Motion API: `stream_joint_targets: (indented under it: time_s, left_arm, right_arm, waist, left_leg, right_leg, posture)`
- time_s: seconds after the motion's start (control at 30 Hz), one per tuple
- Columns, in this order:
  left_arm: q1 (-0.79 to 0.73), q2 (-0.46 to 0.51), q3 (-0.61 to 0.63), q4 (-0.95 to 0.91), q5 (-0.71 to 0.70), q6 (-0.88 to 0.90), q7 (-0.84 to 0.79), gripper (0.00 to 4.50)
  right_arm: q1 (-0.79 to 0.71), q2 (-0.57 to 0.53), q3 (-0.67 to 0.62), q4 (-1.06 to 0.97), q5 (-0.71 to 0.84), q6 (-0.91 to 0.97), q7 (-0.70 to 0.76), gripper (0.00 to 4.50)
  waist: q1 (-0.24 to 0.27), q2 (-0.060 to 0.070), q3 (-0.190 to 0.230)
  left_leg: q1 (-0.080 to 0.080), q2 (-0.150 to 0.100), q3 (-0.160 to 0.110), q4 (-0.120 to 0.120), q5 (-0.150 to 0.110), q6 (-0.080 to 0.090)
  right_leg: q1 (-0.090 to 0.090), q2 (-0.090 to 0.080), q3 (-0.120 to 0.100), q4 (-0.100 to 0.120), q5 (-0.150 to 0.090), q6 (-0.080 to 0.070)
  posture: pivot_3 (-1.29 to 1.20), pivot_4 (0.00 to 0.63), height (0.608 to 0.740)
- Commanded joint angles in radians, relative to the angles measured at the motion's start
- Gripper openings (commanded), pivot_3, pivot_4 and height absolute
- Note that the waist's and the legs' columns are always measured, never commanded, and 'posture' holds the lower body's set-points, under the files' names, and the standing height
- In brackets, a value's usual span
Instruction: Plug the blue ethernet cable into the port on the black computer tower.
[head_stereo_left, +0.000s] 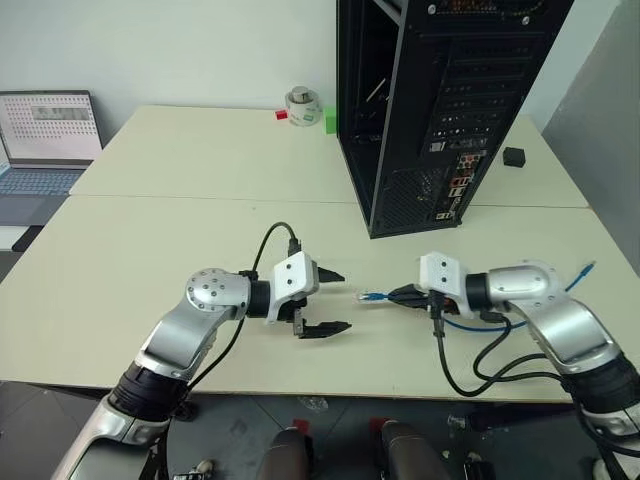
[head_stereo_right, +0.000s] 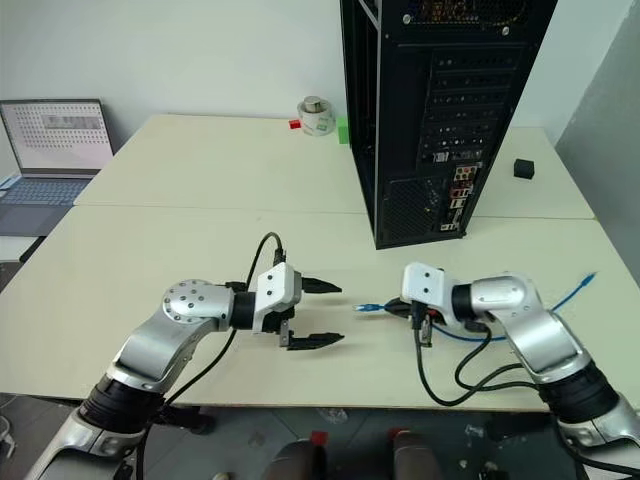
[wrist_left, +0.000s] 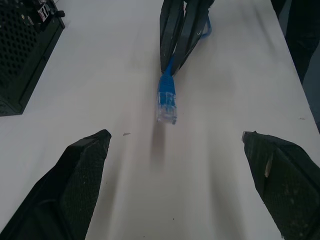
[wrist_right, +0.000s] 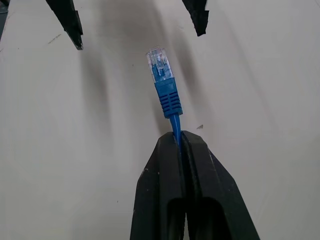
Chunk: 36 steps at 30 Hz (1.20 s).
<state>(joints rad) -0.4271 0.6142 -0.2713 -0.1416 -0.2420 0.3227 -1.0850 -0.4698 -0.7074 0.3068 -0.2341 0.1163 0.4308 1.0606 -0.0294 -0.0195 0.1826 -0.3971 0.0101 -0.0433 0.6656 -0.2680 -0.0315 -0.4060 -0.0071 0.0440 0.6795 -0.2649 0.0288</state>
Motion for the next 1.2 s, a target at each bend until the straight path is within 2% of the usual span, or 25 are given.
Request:
stream_joint_targets:
  time_s: [0.03, 0.07, 0.1, 0.17, 0.4, 0.5, 0.73, 1.2]
  left_arm:
    - [-0.03, -0.01, -0.014, 0.018, 0.014, -0.022, -0.019, 4.5]
    - [-0.032, -0.013, -0.016, 0.025, 0.018, -0.026, -0.022, 4.5]
    - [-0.035, -0.017, -0.016, 0.033, 0.021, -0.03, -0.023, 4.14]
    - [-0.038, -0.023, -0.017, 0.044, 0.027, -0.035, -0.026, 3.93]
    - [-0.046, -0.04, -0.022, 0.073, 0.044, -0.054, -0.026, 2.38]
    - [-0.046, -0.045, -0.022, 0.076, 0.048, -0.055, -0.024, 1.89]
    - [-0.049, -0.056, -0.021, 0.083, 0.063, -0.065, -0.024, 0.29]
    - [-0.024, -0.053, -0.029, 0.078, 0.074, -0.106, -0.035, 0.2]
  right_arm:
    - [-0.039, 0.023, 0.014, -0.008, -0.009, 0.011, -0.005, 0.02]
    - [-0.042, 0.028, 0.016, -0.008, -0.011, 0.012, -0.005, 0.02]
    - [-0.044, 0.032, 0.017, -0.007, -0.013, 0.013, -0.005, 0.0]
    - [-0.047, 0.038, 0.018, -0.007, -0.015, 0.015, -0.005, 0.0]
    - [-0.046, 0.052, 0.02, -0.015, -0.015, 0.021, -0.009, 0.0]
    - [-0.043, 0.054, 0.02, -0.022, -0.014, 0.025, -0.01, 0.0]
    - [-0.04, 0.052, 0.026, -0.029, -0.014, 0.029, -0.009, 0.0]
    - [-0.047, 0.053, 0.037, -0.029, -0.026, 0.024, -0.005, 0.0]
  waist:
    - [0.0, 0.0, 0.0]
    - [0.0, 0.0, 0.0]
    - [0.0, 0.0, 0.0]
    - [0.0, 0.0, 0.0]
    - [0.0, 0.0, 0.0]
    - [0.0, 0.0, 0.0]
    - [0.0, 0.0, 0.0]
    - [0.0, 0.0, 0.0]
  left_leg:
    - [0.0, 0.0, 0.0, 0.0, 0.0, 0.0]
    - [0.0, 0.0, -0.001, 0.0, 0.0, 0.0]
    - [0.0, 0.0, -0.001, 0.0, 0.0, 0.0]
    - [0.0, 0.0, -0.002, 0.0, 0.0, 0.0]
    - [0.0, 0.0, -0.002, 0.0, 0.0, 0.0]
    - [0.0, 0.0, -0.002, 0.0, 0.0, 0.0]
    - [0.0, 0.0, -0.002, 0.0, 0.0, 0.0]
    - [0.0, 0.0, -0.002, 0.0, 0.0, 0.0]
  right_leg:
    - [0.0, 0.0, 0.0, 0.0, 0.0, 0.0]
    - [0.0, 0.0, 0.0, 0.0, 0.0, 0.0]
    - [0.0, 0.0, 0.0, 0.0, 0.0, 0.0]
    - [0.0, 0.0, 0.0, 0.0, 0.0, 0.0]
    - [0.0, 0.0, -0.001, 0.001, 0.0, 0.0]
    - [0.0, 0.0, 0.0, 0.001, 0.0, 0.0]
    - [0.0, 0.0, -0.001, 0.001, 0.0, 0.0]
    - [0.0, 0.0, -0.001, 0.001, 0.0, 0.0]
  posture:
    - [0.0, 0.15, 0.74]
    - [0.0, 0.15, 0.74]
    - [0.0, 0.15, 0.74]
    - [0.0, 0.15, 0.74]
    - [0.0, 0.15, 0.74]
    - [0.0, 0.15, 0.74]
    - [0.0, 0.15, 0.74]
    - [0.0, 0.15, 0.74]
